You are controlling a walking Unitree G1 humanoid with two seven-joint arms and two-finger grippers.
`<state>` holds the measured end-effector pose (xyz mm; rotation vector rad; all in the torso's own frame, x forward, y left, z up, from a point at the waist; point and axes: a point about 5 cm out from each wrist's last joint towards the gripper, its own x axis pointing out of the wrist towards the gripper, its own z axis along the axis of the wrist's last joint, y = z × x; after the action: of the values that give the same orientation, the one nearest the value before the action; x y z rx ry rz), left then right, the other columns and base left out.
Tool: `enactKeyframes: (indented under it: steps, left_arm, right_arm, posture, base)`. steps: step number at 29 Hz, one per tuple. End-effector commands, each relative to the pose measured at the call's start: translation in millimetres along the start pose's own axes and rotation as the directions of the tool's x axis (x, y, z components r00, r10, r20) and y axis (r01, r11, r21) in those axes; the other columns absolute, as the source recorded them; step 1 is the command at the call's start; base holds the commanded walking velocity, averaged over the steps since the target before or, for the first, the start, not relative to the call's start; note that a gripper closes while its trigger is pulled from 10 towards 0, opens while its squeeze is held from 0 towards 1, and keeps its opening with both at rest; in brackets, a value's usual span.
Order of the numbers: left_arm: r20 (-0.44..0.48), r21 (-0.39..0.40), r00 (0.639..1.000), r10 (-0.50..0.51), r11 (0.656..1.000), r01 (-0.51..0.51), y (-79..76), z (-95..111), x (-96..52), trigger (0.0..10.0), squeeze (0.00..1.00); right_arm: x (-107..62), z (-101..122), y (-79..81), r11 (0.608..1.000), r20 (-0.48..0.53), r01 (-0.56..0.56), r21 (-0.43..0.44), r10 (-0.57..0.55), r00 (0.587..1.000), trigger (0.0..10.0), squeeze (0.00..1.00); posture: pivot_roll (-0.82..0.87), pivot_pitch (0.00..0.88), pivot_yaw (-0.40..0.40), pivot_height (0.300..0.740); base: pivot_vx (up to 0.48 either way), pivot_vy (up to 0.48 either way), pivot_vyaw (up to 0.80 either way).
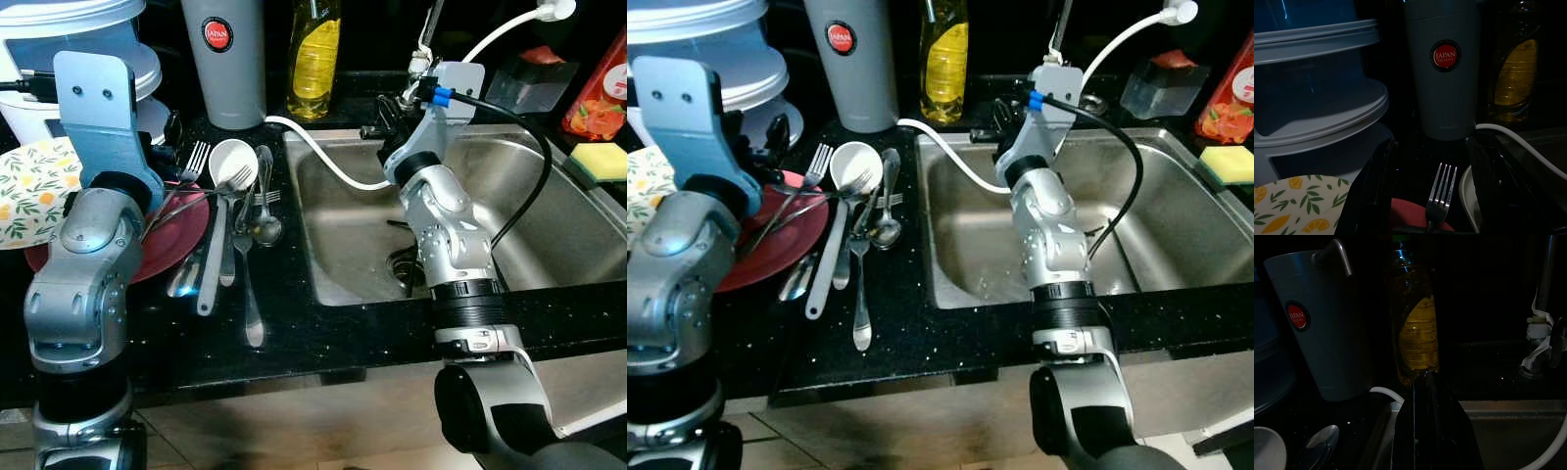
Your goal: Kitchen organization
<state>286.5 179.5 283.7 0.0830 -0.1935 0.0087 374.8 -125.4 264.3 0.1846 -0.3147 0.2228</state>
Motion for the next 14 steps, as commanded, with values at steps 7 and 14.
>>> enactKeyframes:
  steps: [7, 14]
  left_arm:
    - [0.009, 0.004, 1.000, 0.000, 1.000, 0.000, -0.8, 3.0, 2.5, 10.0, 0.00]
    - [0.008, 0.006, 1.000, -0.007, 1.000, 0.007, -1.6, 3.5, 3.2, 10.0, 0.00]
  right_arm:
    - [-1.7, -0.7, -0.5, 1.000, -0.003, 0.011, 0.004, -0.011, 1.000, 10.0, 0.00]
    - [-1.9, 0.4, -1.6, 1.000, -0.002, 0.014, -0.009, -0.014, 1.000, 10.0, 0.00]
  posture:
    - [0.15, 0.000, 0.020, 0.740]
    - [0.15, 0.000, 0.022, 0.740]
  base:
    - [0.000, 0.000, 0.00]
    - [0.000, 0.000, 0.00]
